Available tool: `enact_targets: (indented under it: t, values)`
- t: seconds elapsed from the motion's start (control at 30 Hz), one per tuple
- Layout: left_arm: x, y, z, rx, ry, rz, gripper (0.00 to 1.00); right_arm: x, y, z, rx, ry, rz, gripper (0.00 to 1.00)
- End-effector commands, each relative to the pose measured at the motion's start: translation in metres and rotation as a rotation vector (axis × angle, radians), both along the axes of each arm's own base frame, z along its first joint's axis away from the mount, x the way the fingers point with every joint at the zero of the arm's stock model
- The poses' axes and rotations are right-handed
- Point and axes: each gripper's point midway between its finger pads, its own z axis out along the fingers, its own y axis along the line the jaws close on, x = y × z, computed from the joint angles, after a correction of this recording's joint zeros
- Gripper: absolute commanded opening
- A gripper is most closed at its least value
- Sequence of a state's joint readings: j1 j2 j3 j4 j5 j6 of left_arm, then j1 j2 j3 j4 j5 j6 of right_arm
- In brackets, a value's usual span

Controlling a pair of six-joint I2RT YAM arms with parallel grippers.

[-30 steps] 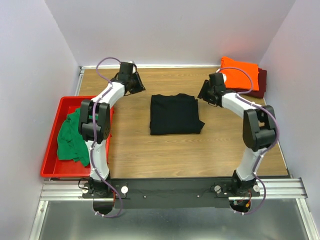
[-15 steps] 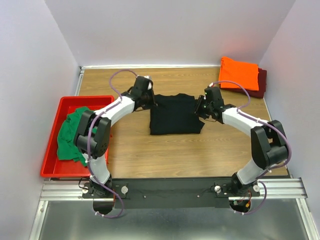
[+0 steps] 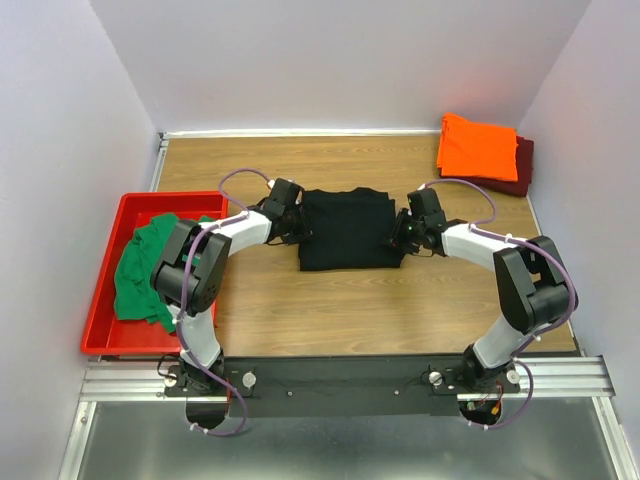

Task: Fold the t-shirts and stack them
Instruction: Neatly place the folded tshirt to the corner

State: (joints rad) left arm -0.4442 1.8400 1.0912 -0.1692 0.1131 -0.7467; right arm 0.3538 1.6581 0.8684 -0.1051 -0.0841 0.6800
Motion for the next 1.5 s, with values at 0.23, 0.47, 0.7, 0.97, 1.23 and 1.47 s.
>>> enact_targets:
  t: [0.23,0.47,0.7,0.97,1.23,1.47]
  values:
    - [0.013,0.023,0.021,0.061,-0.059,0.010,0.00,0.000,-0.006,0.005,-0.023,-0.027,-0.012,0.39]
    - [0.037,0.004,0.081,0.036,-0.183,-0.081,0.00,0.015,-0.028,0.033,-0.040,-0.103,-0.056,0.58]
    - [0.012,-0.059,0.083,-0.010,-0.176,-0.257,0.00,0.010,-0.034,0.028,-0.002,-0.071,-0.043,0.76]
    - [-0.030,-0.132,0.051,-0.034,-0.121,-0.448,0.00,0.020,-0.030,0.018,0.030,-0.054,-0.001,0.79]
    - [-0.056,-0.157,0.014,-0.008,-0.063,-0.511,0.00,0.024,-0.020,-0.006,0.070,-0.008,0.020,0.78]
    - [-0.068,-0.157,-0.006,0.024,-0.026,-0.515,0.00,0.021,-0.012,-0.015,0.094,0.011,0.028,0.75]
